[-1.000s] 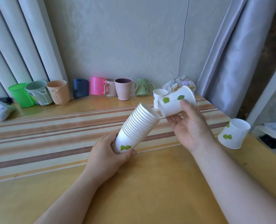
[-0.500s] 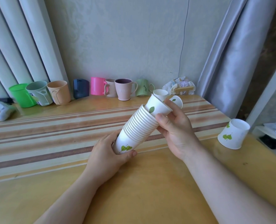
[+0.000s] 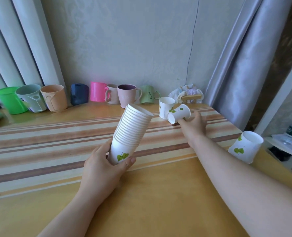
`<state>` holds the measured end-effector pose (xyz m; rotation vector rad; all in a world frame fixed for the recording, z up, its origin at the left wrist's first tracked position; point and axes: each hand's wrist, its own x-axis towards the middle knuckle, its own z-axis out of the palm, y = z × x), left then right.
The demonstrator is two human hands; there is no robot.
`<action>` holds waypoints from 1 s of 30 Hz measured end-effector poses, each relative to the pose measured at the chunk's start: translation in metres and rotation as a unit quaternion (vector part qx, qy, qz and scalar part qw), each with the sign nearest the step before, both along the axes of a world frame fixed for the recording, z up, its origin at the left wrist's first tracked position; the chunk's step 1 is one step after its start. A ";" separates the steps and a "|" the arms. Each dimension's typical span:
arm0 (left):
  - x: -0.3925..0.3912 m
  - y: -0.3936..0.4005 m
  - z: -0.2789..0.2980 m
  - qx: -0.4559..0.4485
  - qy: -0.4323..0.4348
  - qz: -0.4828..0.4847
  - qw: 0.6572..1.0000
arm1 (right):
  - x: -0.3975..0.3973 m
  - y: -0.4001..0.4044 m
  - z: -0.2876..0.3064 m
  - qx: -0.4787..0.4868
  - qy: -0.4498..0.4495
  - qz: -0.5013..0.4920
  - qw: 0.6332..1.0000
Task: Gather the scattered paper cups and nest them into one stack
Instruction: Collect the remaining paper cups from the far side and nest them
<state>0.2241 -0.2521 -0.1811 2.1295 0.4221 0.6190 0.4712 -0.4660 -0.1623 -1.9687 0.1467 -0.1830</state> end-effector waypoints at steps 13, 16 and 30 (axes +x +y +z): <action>0.003 0.000 -0.001 0.014 0.006 -0.021 1.000 | 0.039 0.029 0.006 0.024 0.076 -0.023 0.997; 0.003 0.000 -0.002 0.019 0.013 -0.026 0.999 | 0.026 0.018 0.008 0.094 0.042 0.019 0.995; -0.002 -0.003 0.006 0.013 0.015 -0.037 0.999 | -0.090 -0.018 0.029 0.281 -0.079 0.114 0.949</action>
